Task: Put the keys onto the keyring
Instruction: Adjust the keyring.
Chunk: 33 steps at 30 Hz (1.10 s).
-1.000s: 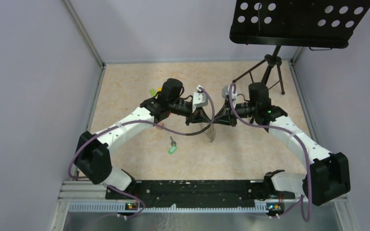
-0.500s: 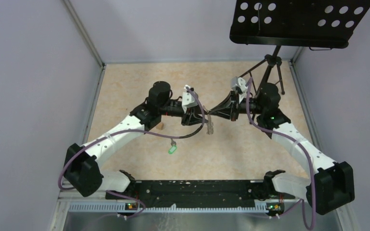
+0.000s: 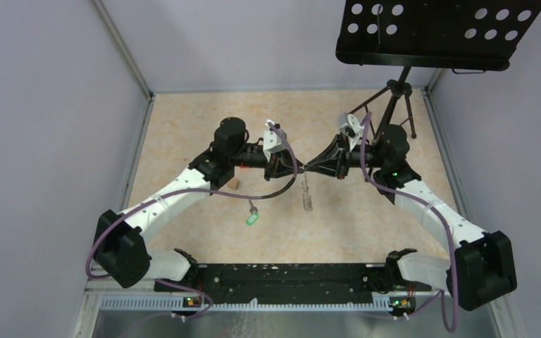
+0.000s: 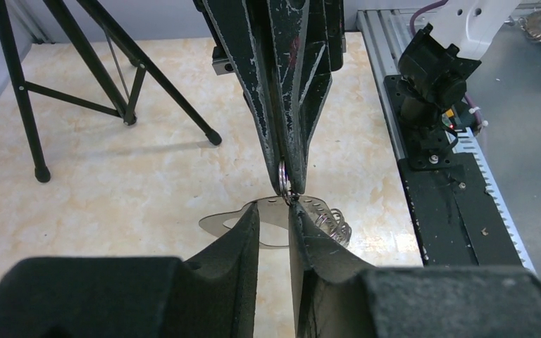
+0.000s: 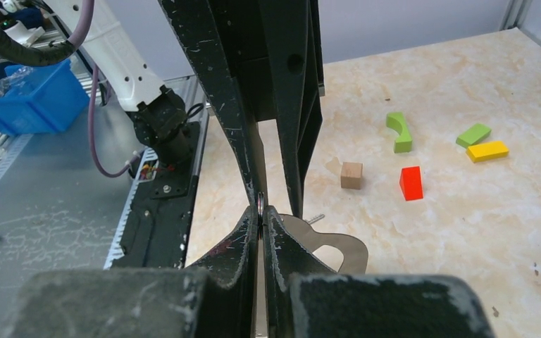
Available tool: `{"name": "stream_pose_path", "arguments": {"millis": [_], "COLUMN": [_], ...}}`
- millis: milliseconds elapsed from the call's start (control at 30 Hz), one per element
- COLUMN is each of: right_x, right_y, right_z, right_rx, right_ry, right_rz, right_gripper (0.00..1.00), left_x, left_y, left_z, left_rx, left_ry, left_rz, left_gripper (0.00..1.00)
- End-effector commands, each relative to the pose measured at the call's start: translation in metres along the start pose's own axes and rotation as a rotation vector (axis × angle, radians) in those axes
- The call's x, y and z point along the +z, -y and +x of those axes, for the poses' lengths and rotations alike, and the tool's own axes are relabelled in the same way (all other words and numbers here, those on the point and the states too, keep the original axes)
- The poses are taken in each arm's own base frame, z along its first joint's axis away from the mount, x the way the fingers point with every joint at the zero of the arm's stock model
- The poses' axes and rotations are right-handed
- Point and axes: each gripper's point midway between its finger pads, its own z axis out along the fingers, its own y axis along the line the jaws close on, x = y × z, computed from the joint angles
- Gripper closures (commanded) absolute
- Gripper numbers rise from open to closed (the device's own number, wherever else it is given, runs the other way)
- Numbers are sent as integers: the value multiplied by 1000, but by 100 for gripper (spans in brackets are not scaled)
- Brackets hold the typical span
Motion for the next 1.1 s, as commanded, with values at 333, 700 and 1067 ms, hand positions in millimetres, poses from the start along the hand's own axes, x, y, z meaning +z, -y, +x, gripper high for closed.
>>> {"name": "stream_pose_path", "arguments": {"millis": [333,700,1067], "right_x": [3,4,3], "right_y": [1,3,8], "right_z": [-1,7,16], "right_rx": [-39,-31,-30], "right_ry": [0,-19,-48], "right_rz": [-11,-13,-5], "right_gripper": [100,100,100], "left_x": [0,7,9], "left_y": [15,4,4], "left_z": [-17,-21,-24], "left_rx": [51,33,37], "left_ry": [53,63,64], "left_rz": [102,97,110], "left_gripper": [77,90,100]}}
